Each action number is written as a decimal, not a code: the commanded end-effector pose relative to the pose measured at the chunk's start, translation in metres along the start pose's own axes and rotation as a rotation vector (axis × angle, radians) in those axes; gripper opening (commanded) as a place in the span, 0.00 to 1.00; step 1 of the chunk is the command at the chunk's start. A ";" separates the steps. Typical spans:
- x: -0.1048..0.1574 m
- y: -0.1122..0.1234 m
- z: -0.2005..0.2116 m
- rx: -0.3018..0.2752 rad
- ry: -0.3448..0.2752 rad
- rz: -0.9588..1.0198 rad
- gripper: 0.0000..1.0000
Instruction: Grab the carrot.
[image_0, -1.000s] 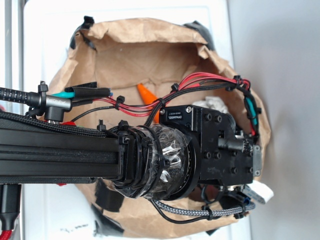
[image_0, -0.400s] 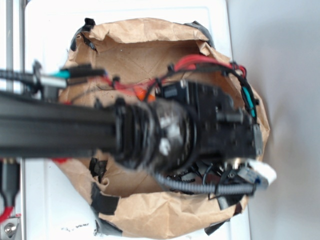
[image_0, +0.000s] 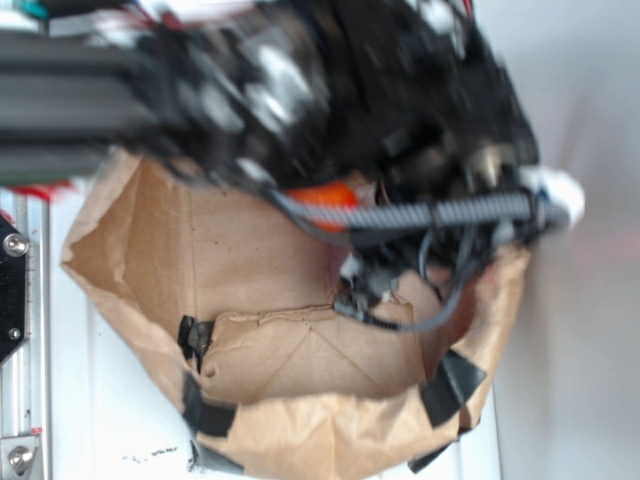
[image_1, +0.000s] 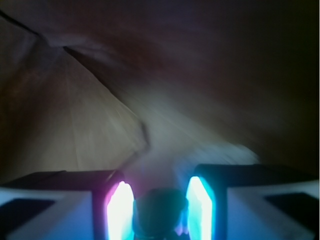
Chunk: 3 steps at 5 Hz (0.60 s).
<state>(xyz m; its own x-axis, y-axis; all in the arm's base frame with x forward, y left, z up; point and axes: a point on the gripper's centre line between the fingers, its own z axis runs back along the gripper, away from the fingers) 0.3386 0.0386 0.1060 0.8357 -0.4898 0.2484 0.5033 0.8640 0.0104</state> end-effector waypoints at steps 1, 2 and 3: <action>-0.011 0.006 0.084 0.070 0.133 0.191 0.00; -0.025 -0.001 0.097 0.097 0.165 0.200 0.00; -0.039 -0.009 0.105 0.093 0.134 0.167 0.00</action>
